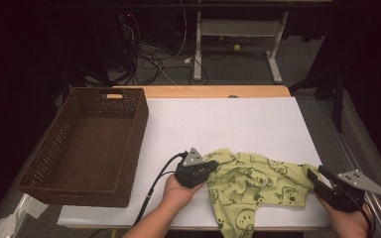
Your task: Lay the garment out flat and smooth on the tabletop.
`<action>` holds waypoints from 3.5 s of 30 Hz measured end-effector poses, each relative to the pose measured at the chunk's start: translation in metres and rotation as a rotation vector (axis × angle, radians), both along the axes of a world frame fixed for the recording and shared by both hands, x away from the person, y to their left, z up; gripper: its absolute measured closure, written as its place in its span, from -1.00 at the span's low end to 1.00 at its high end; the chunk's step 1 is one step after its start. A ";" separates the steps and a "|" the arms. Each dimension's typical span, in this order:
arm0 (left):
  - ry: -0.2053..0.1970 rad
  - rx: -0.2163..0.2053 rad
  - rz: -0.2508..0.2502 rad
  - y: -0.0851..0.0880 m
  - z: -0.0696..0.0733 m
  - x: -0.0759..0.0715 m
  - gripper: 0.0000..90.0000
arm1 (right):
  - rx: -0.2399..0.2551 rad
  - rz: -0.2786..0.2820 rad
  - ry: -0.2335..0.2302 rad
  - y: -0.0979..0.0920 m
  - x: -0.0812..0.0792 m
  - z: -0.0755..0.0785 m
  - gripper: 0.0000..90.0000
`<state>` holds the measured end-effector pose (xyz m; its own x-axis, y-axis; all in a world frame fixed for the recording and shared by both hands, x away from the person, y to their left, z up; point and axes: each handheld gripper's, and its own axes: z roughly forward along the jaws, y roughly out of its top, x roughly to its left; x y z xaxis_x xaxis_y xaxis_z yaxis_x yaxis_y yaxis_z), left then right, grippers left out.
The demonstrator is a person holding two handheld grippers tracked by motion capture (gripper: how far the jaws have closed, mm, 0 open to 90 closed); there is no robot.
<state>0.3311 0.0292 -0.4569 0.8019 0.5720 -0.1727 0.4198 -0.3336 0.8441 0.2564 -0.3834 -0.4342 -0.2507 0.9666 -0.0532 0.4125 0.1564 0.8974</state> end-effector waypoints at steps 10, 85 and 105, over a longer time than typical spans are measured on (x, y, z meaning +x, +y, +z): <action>-0.025 -0.034 0.024 0.010 0.006 -0.005 0.79 | 0.001 0.003 -0.002 0.003 0.001 0.000 0.28; 0.127 0.163 0.346 0.101 -0.002 -0.073 0.42 | 0.011 0.272 0.026 0.080 0.067 -0.002 0.32; 0.223 0.194 0.249 0.012 -0.010 0.006 -0.14 | -0.006 0.284 0.177 0.097 0.085 -0.019 0.23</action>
